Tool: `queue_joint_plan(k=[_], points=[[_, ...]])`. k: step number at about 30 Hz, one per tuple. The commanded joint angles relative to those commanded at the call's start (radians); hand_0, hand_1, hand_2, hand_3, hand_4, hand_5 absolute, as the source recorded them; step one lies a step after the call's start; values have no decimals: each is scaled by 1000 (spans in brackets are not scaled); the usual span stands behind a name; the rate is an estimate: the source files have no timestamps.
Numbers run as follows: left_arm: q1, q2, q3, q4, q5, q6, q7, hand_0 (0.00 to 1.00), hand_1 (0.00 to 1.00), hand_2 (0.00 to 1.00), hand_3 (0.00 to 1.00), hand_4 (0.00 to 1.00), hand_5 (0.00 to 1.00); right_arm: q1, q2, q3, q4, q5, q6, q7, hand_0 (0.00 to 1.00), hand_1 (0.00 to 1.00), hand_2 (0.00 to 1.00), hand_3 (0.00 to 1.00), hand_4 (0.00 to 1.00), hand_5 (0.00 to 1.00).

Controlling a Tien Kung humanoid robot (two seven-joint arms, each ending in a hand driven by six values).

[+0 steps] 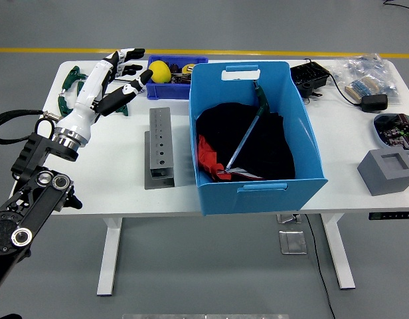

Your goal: Lift tool from toolbox,place it in box,lift tool from toolbox,place it in box

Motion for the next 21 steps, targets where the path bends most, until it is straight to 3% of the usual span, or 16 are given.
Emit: queue_joint_plan(k=[8,14,21], points=[[157,-18,-145,-107,46,-17,13,751,755,889,841,855,700,-5,4,11,0,-6,-1,-1,620,618,678,531,779,572],[273,-56,-231,-158,89,-24,19,749,754,864,833,860,701,-4,4,11,0,-4,0,2,623,617,677,531,777,570],[289,-64,-267,-164,100,-25,18,752,753,861,830,862,704,-5,4,18,0,-14,2,-1,621,617,677,531,776,569]])
